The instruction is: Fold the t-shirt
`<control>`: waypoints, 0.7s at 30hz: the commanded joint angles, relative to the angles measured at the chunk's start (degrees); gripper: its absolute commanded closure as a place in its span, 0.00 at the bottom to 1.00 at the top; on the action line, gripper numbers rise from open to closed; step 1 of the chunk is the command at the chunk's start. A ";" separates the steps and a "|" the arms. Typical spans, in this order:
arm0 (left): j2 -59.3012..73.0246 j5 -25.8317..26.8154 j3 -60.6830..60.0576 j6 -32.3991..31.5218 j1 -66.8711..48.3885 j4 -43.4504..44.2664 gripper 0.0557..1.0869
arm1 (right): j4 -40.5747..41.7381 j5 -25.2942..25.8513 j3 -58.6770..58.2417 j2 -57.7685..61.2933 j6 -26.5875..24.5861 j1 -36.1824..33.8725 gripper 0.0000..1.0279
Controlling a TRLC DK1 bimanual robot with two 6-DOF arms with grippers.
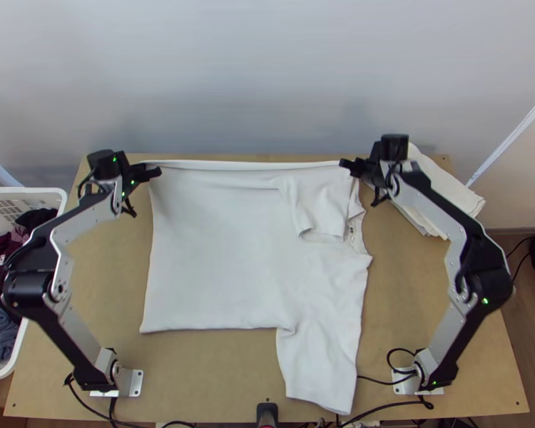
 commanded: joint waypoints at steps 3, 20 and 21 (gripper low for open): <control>5.10 -1.09 9.33 -2.42 2.14 -5.40 0.96 | -6.62 1.93 10.62 5.06 2.84 -2.69 0.97; -1.84 6.12 7.13 -3.74 1.79 -20.34 0.96 | -18.84 1.14 15.28 4.36 5.39 -1.81 0.97; -2.46 6.64 6.51 -3.74 2.05 -20.34 0.96 | -18.84 1.23 14.49 3.83 5.30 -1.81 0.97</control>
